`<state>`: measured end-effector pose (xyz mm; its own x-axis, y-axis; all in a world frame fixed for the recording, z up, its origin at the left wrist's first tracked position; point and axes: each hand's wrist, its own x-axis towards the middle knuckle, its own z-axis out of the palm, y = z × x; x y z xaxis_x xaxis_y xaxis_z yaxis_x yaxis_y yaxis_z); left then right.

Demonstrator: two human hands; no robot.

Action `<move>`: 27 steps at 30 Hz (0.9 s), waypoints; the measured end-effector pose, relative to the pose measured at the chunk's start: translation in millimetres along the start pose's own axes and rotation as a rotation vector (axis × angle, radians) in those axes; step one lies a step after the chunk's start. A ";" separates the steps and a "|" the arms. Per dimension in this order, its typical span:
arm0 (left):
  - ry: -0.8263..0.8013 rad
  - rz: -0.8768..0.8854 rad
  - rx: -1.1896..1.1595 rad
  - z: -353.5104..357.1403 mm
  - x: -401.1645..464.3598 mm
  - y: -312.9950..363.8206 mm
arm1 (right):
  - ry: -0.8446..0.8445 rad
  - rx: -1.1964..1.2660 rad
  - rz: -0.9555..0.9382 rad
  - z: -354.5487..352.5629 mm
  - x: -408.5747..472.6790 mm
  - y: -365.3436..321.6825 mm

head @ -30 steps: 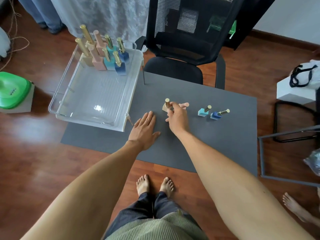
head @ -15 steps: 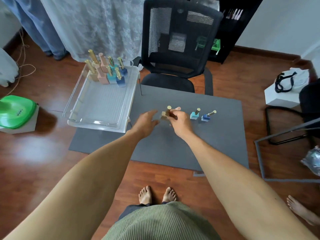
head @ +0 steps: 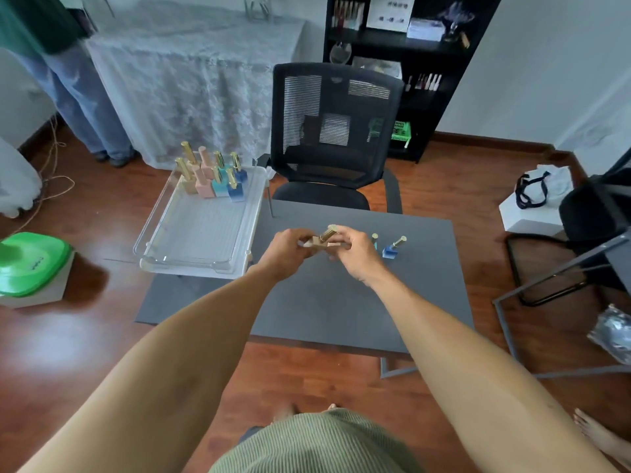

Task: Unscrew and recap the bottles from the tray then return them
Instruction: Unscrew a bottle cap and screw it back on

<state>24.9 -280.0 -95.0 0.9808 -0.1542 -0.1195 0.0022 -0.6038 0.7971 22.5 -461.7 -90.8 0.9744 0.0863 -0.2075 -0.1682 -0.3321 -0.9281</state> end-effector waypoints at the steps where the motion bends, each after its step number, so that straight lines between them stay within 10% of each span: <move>1: 0.004 -0.006 0.005 -1.6 -1.0 0.7 | 0.022 -0.016 0.006 -1.7 -1.8 -3.1; 27: 0.020 0.132 0.243 -51.0 0.2 42.4 | 0.118 -0.247 -0.179 -28.0 0.1 -59.4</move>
<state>35.1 -265.8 -31.1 0.9731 -0.2301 -0.0109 -0.1701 -0.7497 0.6396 36.8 -468.2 -27.1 0.9982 0.0598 0.0029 0.0349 -0.5406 -0.8406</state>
